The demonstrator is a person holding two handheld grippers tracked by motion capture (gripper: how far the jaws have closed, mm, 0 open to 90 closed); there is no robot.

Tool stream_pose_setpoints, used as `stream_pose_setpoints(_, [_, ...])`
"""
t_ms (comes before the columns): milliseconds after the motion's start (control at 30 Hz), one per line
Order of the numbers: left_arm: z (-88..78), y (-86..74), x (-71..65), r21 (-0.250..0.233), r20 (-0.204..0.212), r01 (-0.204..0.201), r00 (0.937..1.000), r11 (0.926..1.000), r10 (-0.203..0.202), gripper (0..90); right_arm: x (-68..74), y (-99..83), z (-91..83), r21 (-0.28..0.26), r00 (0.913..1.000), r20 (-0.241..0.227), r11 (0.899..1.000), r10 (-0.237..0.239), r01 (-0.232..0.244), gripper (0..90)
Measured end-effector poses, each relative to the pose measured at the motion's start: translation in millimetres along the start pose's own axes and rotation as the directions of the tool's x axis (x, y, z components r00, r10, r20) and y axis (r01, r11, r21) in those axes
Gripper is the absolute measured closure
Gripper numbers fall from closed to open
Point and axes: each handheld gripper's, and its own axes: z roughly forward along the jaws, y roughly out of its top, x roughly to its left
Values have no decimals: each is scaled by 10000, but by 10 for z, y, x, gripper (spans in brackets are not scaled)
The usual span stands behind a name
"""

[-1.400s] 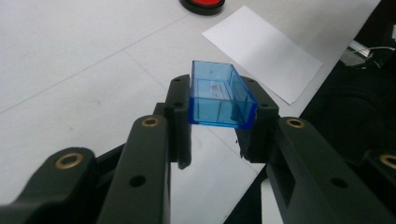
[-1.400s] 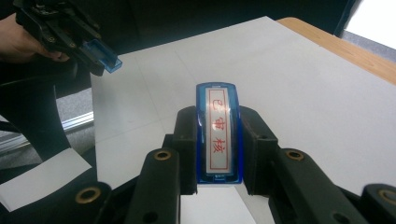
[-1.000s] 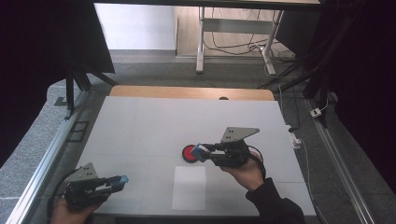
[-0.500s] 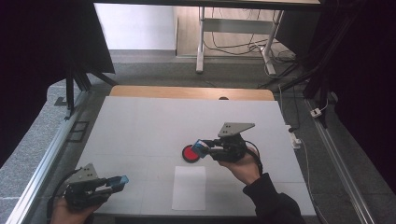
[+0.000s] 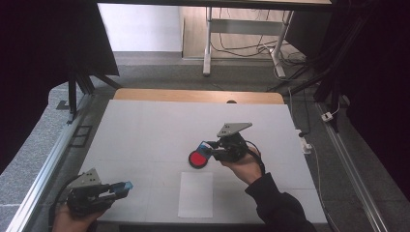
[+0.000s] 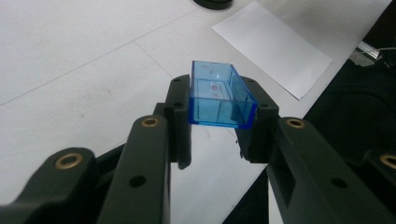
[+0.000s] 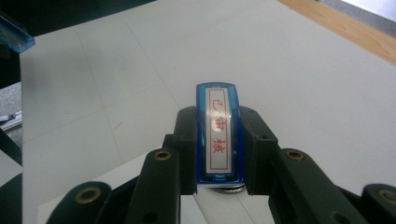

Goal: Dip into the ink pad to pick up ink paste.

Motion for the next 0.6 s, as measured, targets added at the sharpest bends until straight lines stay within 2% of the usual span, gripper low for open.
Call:
stream_pose_setpoints(367, [0, -1, 3, -6, -31, 54, 10000, 10000, -55, 681, -54, 12, 286, 637, 10000, 93, 9980, 13, -19, 711])
stream_pose_setpoints(600, [3, 2, 4, 47, -39, 58, 10000, 10000, -58, 681, -93, -6, 392, 979, 9998, 214, 9952, 37, -58, 711])
